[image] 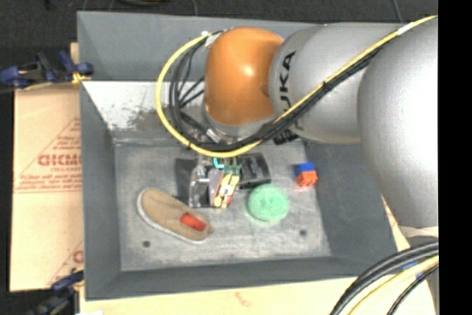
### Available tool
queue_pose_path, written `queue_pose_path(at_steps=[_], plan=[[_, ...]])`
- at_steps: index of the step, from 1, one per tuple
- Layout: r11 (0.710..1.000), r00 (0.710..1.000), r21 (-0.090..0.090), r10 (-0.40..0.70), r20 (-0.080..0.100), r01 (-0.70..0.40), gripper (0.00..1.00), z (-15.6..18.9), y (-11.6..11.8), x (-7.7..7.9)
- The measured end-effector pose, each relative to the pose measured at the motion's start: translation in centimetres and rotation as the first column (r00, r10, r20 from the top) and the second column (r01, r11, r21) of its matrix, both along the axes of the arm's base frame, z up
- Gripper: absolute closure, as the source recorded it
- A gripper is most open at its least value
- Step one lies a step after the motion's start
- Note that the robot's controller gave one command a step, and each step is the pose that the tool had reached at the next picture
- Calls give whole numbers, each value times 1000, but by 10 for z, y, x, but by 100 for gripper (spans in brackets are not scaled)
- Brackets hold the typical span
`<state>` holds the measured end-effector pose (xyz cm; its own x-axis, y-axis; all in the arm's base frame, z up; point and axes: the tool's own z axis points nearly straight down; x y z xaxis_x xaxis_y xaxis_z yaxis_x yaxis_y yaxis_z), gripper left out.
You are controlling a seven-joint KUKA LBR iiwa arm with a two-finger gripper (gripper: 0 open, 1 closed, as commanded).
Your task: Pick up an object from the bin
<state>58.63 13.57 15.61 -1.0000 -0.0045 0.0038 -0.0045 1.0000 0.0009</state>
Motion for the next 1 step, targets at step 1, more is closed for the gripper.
queue_pose_path(at_steps=[1], plan=[[1000,1000,1,-3,7,3,0,4,0,2]])
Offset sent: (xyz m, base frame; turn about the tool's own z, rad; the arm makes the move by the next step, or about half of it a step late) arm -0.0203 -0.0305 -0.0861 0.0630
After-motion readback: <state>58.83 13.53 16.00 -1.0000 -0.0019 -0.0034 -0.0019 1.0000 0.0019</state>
